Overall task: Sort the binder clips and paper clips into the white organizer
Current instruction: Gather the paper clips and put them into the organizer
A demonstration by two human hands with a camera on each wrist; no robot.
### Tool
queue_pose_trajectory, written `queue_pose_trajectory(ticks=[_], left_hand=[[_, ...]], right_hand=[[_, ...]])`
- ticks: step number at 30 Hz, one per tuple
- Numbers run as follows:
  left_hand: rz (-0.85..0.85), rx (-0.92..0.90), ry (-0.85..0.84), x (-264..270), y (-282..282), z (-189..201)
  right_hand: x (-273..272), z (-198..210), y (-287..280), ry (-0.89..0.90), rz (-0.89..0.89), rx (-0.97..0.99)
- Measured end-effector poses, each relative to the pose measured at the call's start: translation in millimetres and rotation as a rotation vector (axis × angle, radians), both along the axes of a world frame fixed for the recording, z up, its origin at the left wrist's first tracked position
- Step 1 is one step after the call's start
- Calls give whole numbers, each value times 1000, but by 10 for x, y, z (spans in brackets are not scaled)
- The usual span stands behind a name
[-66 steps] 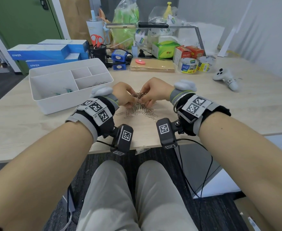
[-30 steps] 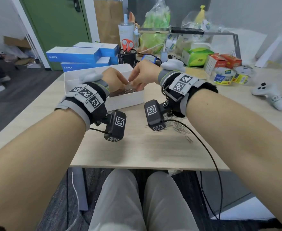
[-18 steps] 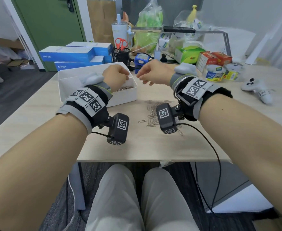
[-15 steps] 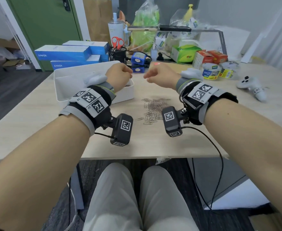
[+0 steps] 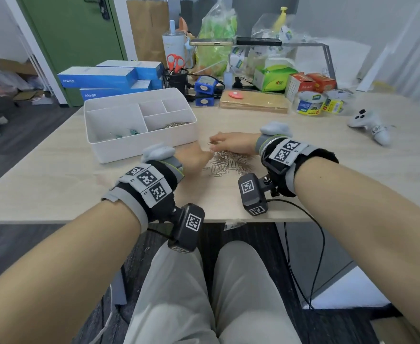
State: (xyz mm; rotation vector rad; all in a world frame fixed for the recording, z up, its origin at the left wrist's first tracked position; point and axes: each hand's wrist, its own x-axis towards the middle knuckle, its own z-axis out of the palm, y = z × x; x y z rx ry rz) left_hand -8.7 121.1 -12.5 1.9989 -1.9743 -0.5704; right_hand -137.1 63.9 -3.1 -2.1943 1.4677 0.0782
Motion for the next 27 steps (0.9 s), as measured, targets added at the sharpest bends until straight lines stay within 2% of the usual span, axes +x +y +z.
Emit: queue_pose_trajectory(ticks=[4, 8, 13, 16, 20, 27], left_hand=[[25, 73, 119, -98, -29, -95], [79, 133, 32, -235, 27, -66], [-21, 192, 3, -414, 89, -36], [-101, 203, 6, -606, 136, -2], [-134, 178, 92, -670, 173, 0], [-16, 104, 284, -323, 118, 92]], right_hand=[[32, -8, 159, -135, 72, 78], [-169, 2, 285, -196, 58, 100], [-507, 165, 297, -350, -115, -121], [-681, 189, 299, -255, -220, -140], [-676, 64, 344, -70, -239, -42], [-473, -49, 437, -145, -94, 3]])
